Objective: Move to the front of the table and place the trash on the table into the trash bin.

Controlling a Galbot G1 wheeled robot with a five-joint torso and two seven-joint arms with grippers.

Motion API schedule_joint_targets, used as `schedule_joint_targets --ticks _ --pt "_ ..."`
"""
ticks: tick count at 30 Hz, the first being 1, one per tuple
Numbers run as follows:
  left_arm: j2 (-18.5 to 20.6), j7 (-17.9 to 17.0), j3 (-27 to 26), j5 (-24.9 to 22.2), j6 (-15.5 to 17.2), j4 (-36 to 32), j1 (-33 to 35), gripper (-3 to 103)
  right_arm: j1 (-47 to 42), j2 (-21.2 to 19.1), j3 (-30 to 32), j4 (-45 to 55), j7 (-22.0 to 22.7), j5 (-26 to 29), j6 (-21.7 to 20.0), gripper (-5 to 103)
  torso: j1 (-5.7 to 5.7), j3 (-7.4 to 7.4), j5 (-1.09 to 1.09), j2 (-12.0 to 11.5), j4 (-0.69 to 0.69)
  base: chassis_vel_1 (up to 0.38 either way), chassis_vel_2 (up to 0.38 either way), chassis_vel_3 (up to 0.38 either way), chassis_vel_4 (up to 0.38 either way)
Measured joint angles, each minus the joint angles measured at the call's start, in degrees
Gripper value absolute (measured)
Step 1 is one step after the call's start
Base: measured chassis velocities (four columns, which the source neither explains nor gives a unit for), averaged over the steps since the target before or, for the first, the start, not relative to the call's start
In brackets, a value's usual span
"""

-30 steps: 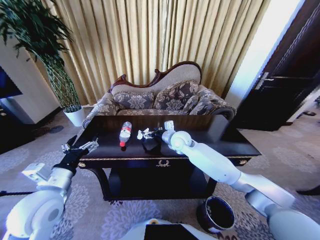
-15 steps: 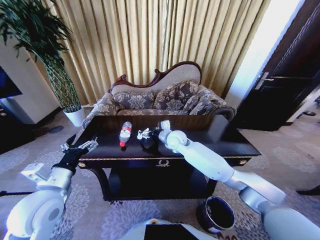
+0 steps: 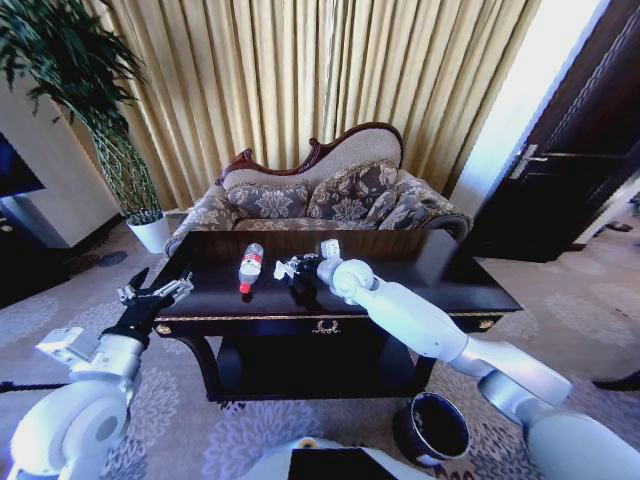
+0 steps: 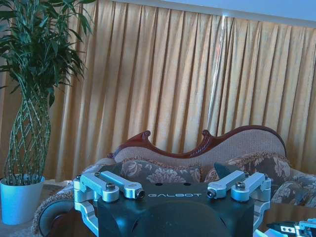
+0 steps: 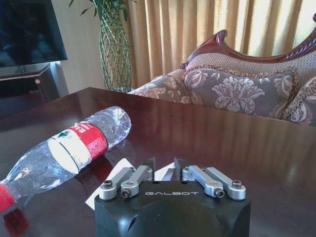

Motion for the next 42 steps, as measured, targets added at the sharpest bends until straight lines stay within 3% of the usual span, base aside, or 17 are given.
schedule_joint_targets --ticks 4,8,21,27,32,36,42 --pt "0.1 0.0 0.1 0.0 -0.1 0.0 -0.1 100 -0.3 -0.4 0.2 0.4 0.0 0.0 0.2 9 0.0 0.0 0.0 0.0 0.0 0.0 0.0 0.0 0.0" --pt "0.1 0.0 0.1 0.0 -0.2 0.0 -0.1 100 -0.6 -0.6 0.3 1.0 0.0 0.0 0.3 1 0.0 0.0 0.0 0.0 0.0 0.0 0.0 0.0 0.0" --pt "0.0 0.0 0.1 0.0 -0.2 0.0 -0.1 100 -0.8 -1.0 2.3 2.6 0.1 0.8 0.5 0 0.0 0.0 0.0 0.0 0.01 0.0 0.0 0.0 0.0" --pt "0.0 0.0 0.1 0.0 -0.3 0.0 -0.1 100 -0.5 -3.7 6.5 6.3 0.1 1.5 1.9 0 0.0 0.0 0.0 0.0 0.0 0.0 0.0 0.0 0.0" --pt "-0.1 0.0 0.4 -0.1 -0.3 0.0 -0.4 100 -1.7 -9.3 13.6 10.0 0.2 1.6 2.2 0 -0.01 0.0 0.01 0.0 -0.01 0.0 0.0 0.0 0.0" --pt "0.0 0.0 0.3 -0.2 -0.3 0.0 -0.7 100 -4.0 -11.6 18.2 11.4 1.1 2.1 2.1 0 0.0 0.0 0.01 0.0 -0.01 0.0 0.0 0.0 0.0" --pt "0.5 0.0 -0.2 -0.7 -0.8 0.0 -1.2 100 -15.8 -17.8 32.8 16.3 4.1 0.3 0.6 0 0.0 0.0 0.01 0.0 0.01 0.0 0.0 0.0 0.0"
